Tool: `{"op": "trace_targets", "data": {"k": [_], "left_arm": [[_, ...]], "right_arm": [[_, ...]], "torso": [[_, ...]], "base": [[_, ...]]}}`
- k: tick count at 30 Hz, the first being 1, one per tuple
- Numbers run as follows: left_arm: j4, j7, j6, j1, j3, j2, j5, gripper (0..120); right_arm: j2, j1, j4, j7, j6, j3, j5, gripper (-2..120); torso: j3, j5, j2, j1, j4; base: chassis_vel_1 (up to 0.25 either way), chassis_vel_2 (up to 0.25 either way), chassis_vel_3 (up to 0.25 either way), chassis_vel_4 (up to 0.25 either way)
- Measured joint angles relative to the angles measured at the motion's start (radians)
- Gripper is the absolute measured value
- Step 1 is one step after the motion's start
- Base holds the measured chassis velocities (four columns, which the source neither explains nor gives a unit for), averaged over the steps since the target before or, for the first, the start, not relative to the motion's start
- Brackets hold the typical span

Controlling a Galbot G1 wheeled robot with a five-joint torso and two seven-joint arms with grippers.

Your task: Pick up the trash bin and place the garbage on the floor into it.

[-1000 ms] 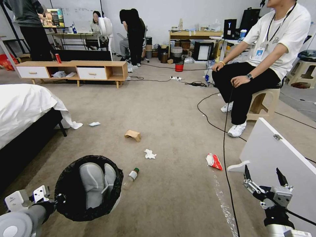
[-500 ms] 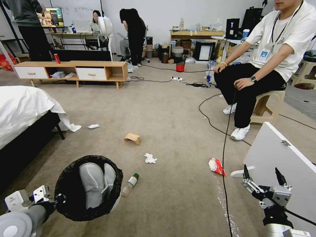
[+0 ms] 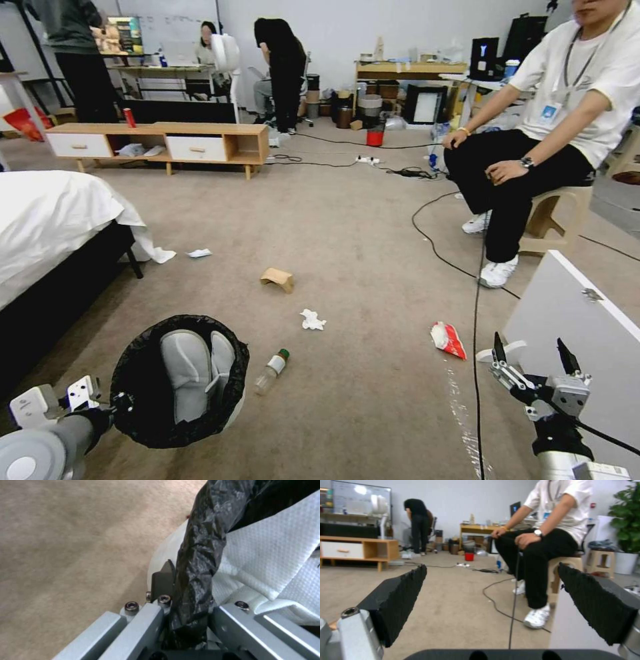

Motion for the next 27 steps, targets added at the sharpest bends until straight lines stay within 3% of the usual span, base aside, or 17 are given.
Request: {"op": "trace_targets", "data": {"k": [27], "left_arm": [[-0.008, 0.006, 0.000, 0.009, 0.001, -0.010, 0.020, 0]], "right_arm": [[-0.003, -0.005, 0.006, 0.002, -0.002, 0.002, 0.001, 100]], "torso": [[0.000, 0.0001, 0.000, 0.000, 0.0003]], "base": [[0.084, 0.090, 0.087, 0.090]]}}
